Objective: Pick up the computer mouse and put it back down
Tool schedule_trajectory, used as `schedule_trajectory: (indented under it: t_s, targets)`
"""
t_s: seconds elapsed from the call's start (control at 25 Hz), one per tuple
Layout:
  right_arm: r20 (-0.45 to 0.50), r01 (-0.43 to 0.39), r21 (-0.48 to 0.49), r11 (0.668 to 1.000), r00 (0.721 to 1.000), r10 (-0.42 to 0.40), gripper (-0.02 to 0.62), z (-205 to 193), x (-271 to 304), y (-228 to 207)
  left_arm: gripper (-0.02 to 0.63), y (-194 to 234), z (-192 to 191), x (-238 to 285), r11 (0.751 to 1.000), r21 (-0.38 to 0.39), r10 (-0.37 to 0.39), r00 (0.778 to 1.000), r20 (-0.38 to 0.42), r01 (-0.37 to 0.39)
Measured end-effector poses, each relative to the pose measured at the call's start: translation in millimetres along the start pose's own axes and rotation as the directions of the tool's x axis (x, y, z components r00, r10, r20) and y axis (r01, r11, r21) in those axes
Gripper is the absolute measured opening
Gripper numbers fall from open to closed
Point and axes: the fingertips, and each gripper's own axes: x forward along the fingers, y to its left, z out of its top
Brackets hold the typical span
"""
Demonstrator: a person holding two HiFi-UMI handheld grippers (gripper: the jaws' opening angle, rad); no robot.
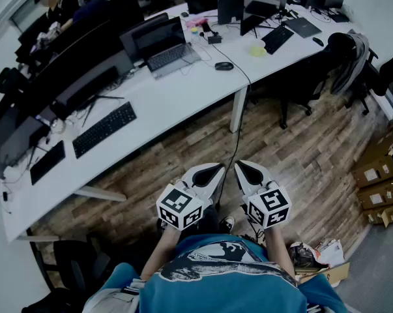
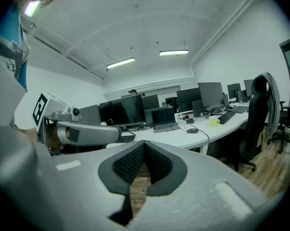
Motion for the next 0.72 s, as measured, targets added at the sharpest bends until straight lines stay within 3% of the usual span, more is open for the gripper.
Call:
schedule_trajectory:
  t_s: [0.28,0.72]
  targets:
    - [0.014,-0.004,-0.001,1.0,1.0,0.004,0.002,1,-8,-4,0.015,-9,-2,4,1.0,0.003,0.003,1.0,-0.001,-0.003]
    - [0.054,-0.037,0.072,0.997,0.998,0.033,0.002,-6,-23,-6,0.015,-24,-9,4,1.0,0.011,0.025,1.0,-0.008,-0.025]
